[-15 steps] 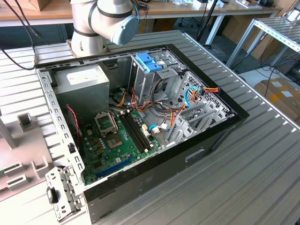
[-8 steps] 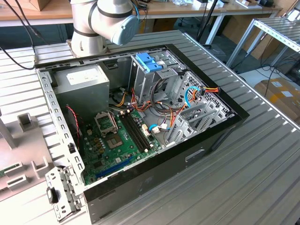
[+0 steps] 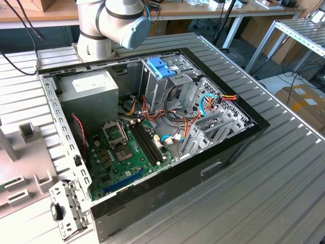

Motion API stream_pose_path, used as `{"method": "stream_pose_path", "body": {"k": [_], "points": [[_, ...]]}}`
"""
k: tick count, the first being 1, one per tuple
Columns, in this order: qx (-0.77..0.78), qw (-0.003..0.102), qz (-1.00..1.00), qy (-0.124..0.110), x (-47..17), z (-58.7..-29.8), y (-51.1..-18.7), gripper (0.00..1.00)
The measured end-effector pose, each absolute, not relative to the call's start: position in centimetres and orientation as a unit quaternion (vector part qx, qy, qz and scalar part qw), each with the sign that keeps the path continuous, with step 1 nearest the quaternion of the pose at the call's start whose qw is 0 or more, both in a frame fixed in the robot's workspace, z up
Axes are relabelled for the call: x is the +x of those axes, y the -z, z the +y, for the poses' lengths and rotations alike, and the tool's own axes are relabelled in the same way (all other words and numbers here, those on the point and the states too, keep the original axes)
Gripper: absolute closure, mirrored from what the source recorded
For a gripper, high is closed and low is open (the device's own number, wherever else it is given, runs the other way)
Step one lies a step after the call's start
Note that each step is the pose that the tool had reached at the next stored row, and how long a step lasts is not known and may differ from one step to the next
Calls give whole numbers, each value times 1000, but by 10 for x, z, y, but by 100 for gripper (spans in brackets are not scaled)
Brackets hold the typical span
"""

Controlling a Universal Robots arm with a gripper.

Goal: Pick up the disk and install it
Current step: 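Pick up the disk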

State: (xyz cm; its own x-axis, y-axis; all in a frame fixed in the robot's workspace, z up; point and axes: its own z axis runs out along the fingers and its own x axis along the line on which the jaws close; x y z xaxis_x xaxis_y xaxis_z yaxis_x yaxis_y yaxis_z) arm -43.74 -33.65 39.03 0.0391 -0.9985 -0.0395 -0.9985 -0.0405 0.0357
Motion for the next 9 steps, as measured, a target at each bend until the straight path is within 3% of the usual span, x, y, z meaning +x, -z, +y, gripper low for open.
{"method": "stream_pose_path", "body": {"k": [9], "points": [[-721, 2, 693, -28, -437, -337, -400, 63]]}}
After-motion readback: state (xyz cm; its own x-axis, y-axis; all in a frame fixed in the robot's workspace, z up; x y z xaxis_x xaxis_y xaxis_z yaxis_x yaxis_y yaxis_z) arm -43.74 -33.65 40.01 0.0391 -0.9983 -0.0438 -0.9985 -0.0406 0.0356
